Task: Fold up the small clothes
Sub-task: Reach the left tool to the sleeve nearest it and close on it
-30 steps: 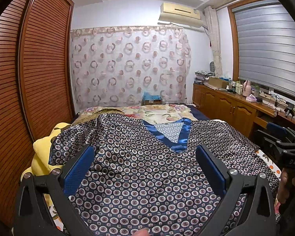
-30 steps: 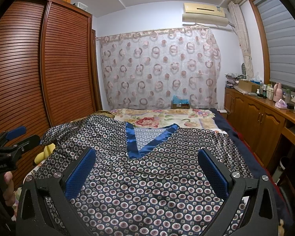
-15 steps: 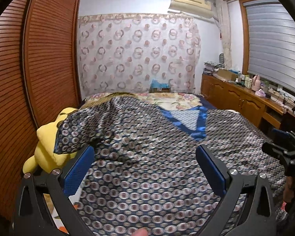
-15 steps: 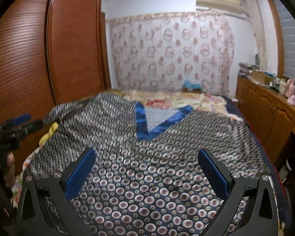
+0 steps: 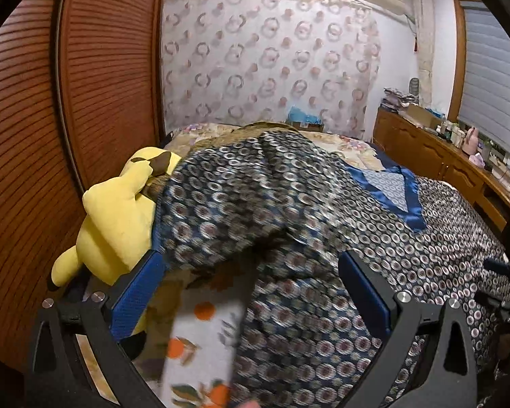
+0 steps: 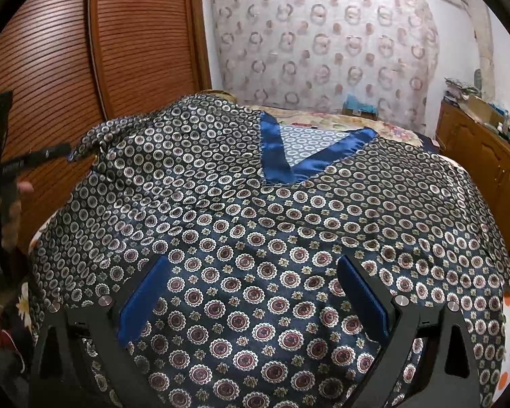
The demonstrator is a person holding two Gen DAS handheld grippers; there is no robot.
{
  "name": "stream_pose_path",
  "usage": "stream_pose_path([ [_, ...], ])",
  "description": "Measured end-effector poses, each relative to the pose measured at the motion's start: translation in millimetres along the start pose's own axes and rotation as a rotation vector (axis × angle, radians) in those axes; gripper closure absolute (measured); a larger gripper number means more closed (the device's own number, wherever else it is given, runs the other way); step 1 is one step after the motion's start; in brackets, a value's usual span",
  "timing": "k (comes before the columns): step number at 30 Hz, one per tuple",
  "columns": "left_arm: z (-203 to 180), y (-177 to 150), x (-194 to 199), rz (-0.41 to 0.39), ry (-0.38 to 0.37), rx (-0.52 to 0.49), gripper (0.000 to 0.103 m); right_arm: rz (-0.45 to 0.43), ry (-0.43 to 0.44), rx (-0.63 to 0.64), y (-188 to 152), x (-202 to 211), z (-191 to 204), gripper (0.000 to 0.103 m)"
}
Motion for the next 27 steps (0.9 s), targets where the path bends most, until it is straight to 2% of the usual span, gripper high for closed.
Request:
stream_pose_path([
  [4,18.9,16.5,-8.2,0.014,-0.004,0.012,0.014,-0.009,0.001,0.009,-2.4,-4.2,3.0,0.004],
  [10,38.5,35.8,-25.8,0.035,0.035,0.004,0.04,-0.008,0.028,-0.055,-6.9,-1.7,-9.3,0.004],
  [15,53.1,38.9,-54.4,0.116,0.04,0.006,0.068,-0.019,0.02,-0.052,-9.5,-2.1,-6.8,0.004],
  [17,56.2,35.8,-60.8,0.141,0.059,-0.015,0.073,-0.028,0.011,-0.041,-9.8,-1.1,-4.6,0.004],
  [21,57.3,27.8,-60.7,0.178,0.071,-0.035,0.073,-0.039,0.009,-0.034,-11.5,1.8,-3.2,0.004],
  [27,54.3,14.9,-63.9,0.232,0.022,-0.039,0.073,-0.043,0.011,-0.037,-14.7,3.2,-1.5,0.004],
])
Point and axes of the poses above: each gripper's, at about its wrist camera, not at the fingertips, and x roughly against the way its jaws point, z to its left, y to its top, the point moved 3 cm from there along -x, roughly the way its jaws point, and after that the axes turned 1 degree about -z, right-handed, at the moved point
